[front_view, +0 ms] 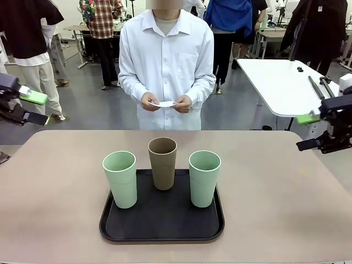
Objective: Place coasters on the table and set cups on them.
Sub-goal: Pick up one Reusable plastic cup and place it on a coaster set by the human.
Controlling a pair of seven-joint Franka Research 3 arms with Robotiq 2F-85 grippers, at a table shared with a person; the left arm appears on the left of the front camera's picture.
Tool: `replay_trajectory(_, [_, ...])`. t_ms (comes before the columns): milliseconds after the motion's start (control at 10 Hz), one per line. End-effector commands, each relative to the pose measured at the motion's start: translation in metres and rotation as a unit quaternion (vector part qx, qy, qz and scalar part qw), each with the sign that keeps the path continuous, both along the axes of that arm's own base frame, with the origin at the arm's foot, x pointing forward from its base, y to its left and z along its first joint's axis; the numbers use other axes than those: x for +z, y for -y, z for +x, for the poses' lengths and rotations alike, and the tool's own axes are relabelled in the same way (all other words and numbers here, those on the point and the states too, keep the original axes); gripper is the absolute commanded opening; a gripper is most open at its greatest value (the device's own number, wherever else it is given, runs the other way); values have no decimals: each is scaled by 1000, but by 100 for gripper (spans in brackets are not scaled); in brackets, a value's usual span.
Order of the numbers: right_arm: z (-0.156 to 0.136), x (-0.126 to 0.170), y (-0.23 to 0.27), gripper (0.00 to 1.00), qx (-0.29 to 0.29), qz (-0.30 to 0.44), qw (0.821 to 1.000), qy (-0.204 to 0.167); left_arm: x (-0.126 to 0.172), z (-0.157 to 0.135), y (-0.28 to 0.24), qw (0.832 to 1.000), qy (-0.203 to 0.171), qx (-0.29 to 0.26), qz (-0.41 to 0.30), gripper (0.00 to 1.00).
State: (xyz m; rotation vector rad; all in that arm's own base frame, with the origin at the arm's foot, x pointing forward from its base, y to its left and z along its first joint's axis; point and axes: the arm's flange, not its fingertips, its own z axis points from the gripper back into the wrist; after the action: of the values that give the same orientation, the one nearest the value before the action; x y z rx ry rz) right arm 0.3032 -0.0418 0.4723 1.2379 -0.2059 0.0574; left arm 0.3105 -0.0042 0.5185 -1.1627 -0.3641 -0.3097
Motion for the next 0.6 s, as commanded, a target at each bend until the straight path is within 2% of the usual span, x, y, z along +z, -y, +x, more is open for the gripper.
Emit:
replay_trajectory(0, [-57, -69, -12, 100, -15, 17, 999, -33, -77, -23, -26, 995, -99, 27, 0, 100])
replay_trajectory(200, [-66, -88, 2, 100, -6, -4, 999, -52, -108, -23, -64, 987, -151, 60, -5, 100])
replay_trajectory(500, [-87, -102, 33, 100, -17, 0, 998, -57, -125, -38, -100, 982, -160, 91, -34, 100])
